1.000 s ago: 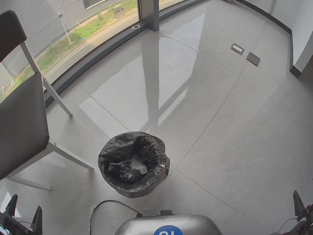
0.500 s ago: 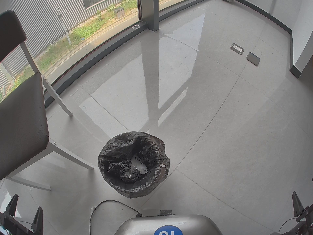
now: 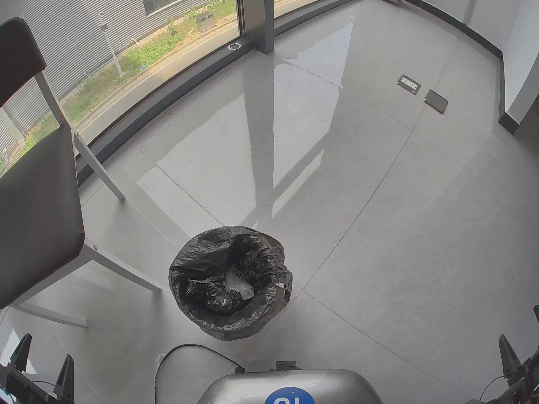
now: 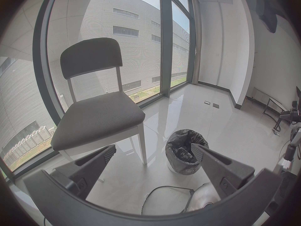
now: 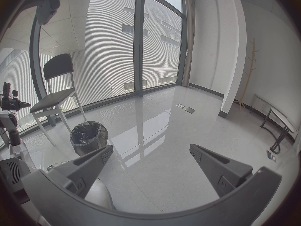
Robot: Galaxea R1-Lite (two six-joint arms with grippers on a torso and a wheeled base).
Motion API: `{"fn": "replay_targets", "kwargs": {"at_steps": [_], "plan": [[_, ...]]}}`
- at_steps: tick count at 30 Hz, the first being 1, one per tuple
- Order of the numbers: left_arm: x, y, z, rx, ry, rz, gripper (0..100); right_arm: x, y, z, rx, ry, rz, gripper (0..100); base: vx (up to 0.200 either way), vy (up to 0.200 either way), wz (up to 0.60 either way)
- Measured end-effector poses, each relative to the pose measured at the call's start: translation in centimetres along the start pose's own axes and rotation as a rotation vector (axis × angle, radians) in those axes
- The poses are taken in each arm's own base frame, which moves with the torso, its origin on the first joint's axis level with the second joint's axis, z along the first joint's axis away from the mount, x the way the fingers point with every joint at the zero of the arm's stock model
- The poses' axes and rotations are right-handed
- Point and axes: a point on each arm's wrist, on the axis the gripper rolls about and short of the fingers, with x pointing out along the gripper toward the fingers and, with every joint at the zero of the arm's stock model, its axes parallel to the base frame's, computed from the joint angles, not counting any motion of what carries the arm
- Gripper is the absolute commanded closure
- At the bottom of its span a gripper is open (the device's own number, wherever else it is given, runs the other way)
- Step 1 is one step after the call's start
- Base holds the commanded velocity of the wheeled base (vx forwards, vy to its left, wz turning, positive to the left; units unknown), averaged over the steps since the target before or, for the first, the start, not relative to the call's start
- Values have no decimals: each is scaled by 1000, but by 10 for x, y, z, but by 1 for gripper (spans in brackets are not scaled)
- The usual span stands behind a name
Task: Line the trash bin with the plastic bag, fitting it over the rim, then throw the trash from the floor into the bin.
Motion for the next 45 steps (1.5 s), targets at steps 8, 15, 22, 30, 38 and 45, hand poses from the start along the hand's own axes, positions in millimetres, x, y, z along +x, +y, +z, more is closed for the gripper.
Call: {"fn": "replay_targets", "kwargs": {"at_steps": [8,15,22,30,38,45], "plan": [[0,0,0,0,0,0,0,0,1,0,29,3,-37,0,0,0,0],[0,0,0,0,1,0,0,-1,2,-1,44,-7,-63,0,0,0,0],[0,0,0,0,1,0,0,-6,2,-1,114,-69,-39,0,0,0,0],[0,0,0,0,1,0,0,-7,2,-1,269,-89,-39,0,0,0,0],[0,0,0,0,1,0,0,-7,3,-1,195,-92,-7,0,0,0,0],[0,0,0,0,1,0,0,-8,4,-1,29,-95,20,0,0,0,0]]}}
